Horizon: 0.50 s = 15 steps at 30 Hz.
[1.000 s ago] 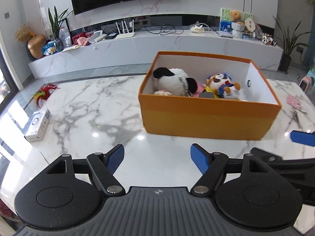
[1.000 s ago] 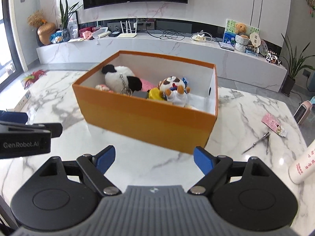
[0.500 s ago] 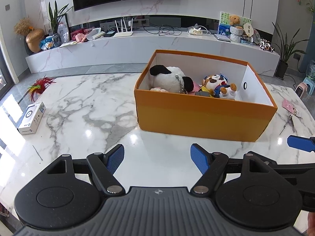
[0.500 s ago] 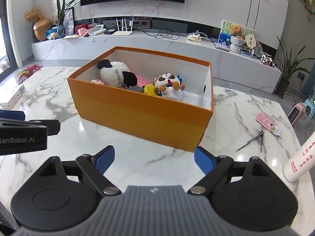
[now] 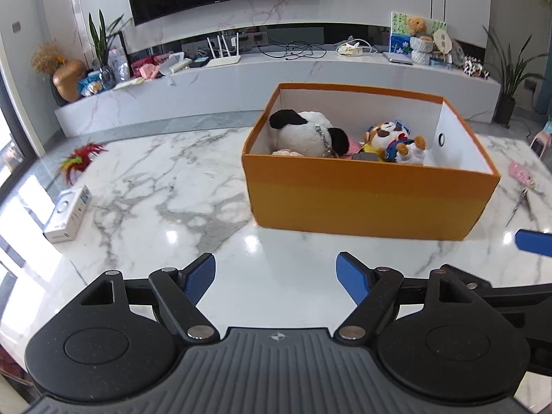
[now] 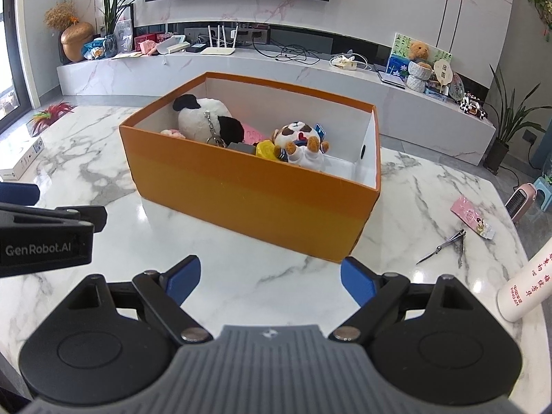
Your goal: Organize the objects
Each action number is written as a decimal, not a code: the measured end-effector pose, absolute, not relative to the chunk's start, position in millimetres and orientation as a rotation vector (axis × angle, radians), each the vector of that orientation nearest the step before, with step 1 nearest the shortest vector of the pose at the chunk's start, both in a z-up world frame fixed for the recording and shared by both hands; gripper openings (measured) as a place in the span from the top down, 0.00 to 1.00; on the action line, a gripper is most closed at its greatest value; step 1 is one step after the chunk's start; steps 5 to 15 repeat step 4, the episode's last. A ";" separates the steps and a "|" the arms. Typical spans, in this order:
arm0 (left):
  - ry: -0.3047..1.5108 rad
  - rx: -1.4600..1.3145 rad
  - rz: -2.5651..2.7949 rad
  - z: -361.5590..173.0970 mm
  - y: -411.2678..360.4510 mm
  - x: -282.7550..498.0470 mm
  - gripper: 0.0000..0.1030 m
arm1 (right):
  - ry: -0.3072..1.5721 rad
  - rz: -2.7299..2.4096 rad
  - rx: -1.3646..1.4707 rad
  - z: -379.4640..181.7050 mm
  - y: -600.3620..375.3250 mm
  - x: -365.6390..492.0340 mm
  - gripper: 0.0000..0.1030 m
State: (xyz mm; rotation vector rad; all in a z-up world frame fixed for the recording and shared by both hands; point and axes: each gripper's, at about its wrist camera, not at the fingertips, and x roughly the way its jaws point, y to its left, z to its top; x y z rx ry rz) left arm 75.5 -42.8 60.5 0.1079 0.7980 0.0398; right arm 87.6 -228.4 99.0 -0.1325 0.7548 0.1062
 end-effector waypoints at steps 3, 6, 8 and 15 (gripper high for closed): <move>0.802 0.099 0.023 61.1 -41.4 75.5 0.12 | 0.757 0.111 -0.138 98.6 -227.2 87.3 0.14; 0.805 0.091 0.015 61.4 -40.4 75.7 0.12 | 0.757 0.113 -0.140 98.5 -227.0 87.2 0.14; 0.805 0.091 0.015 61.4 -40.4 75.7 0.12 | 0.757 0.113 -0.140 98.5 -227.0 87.2 0.14; 0.805 0.091 0.015 61.4 -40.4 75.7 0.12 | 0.757 0.113 -0.140 98.5 -227.0 87.2 0.14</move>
